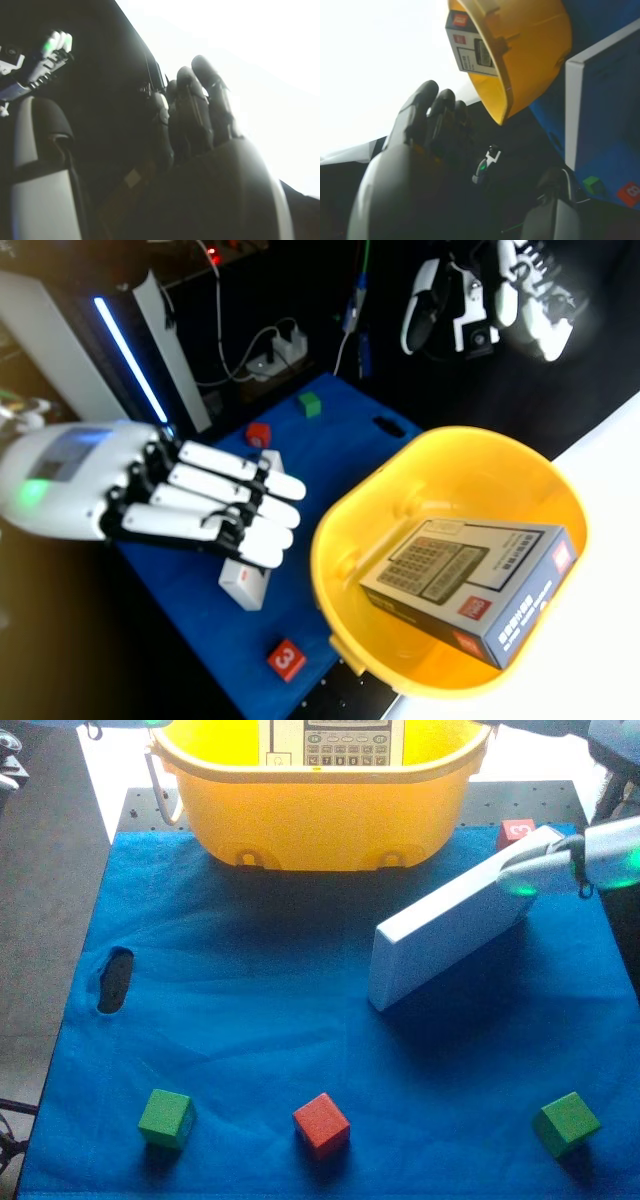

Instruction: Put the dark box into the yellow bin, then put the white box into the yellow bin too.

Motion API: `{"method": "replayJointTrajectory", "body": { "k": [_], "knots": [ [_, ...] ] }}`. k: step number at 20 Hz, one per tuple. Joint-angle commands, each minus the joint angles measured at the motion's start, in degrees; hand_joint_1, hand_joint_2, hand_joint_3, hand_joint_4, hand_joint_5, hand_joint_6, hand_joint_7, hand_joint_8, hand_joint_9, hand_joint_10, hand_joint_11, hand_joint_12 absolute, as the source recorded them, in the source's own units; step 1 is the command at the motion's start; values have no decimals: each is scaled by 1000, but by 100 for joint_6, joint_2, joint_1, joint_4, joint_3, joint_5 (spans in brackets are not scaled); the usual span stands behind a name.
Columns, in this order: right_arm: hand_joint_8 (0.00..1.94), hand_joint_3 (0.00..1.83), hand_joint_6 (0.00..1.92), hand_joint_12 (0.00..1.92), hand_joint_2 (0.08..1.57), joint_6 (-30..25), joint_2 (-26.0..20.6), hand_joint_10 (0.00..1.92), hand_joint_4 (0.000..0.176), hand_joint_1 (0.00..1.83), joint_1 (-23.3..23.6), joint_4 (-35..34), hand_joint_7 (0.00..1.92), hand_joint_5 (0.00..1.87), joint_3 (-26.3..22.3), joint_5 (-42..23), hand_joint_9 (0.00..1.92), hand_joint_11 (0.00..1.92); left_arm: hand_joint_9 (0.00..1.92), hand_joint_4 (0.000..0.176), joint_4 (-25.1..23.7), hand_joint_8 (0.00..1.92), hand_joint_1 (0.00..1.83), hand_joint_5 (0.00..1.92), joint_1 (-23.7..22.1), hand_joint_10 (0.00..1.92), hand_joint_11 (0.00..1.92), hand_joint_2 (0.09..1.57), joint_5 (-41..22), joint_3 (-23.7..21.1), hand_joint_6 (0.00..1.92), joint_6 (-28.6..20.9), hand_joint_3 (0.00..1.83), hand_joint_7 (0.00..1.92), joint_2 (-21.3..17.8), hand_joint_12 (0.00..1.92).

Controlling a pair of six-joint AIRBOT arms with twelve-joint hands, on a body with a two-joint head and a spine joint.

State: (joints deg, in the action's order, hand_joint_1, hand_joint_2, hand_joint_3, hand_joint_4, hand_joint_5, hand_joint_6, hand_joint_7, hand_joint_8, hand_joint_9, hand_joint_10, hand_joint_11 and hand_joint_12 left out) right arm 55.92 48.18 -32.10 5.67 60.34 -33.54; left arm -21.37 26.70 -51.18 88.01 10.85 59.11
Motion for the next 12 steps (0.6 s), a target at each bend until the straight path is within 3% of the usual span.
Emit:
{"method": "replayJointTrajectory", "body": {
  "k": [1, 5, 6, 9, 12],
  "knots": [
    [0, 10, 0, 381, 850, -32, -6, 1, 0, 437, 11, -64, 406, 283, 0, -684, 393, 132, 442, 21, 315, 1, 1146, 447, -35, 1, 92, 881, -565, -10, 2, -13, 2, 400, -43, 734],
    [7, 0, 9, 386, 822, -41, 175, 11, 0, 524, -97, -14, 414, 301, 82, -459, 417, 156, 427, 26, 392, 1, 1132, 431, 15, 5, 71, 871, -600, -28, 0, 8, 2, 397, -44, 711],
    [3, 0, 3, 373, 797, -41, 249, 6, 0, 555, -115, 13, 434, 327, 124, -382, 448, 194, 443, 16, 404, 7, 1121, 431, 36, 11, 100, 860, -612, -37, 0, 8, 0, 414, -53, 723],
    [2, 0, 3, 204, 742, -99, 441, 0, 0, 681, -249, 17, 459, 355, 240, -300, 442, 258, 456, 19, 412, 1, 1123, 459, 53, 2, 91, 861, -628, -78, 0, 21, 0, 408, -64, 802],
    [2, 0, 7, 209, 695, -152, 599, 3, 0, 786, -275, 39, 469, 418, 369, -130, 445, 269, 451, 36, 411, 1, 1105, 463, 62, 1, 89, 865, -634, -96, 0, 23, 0, 419, -63, 852]
  ]
}}
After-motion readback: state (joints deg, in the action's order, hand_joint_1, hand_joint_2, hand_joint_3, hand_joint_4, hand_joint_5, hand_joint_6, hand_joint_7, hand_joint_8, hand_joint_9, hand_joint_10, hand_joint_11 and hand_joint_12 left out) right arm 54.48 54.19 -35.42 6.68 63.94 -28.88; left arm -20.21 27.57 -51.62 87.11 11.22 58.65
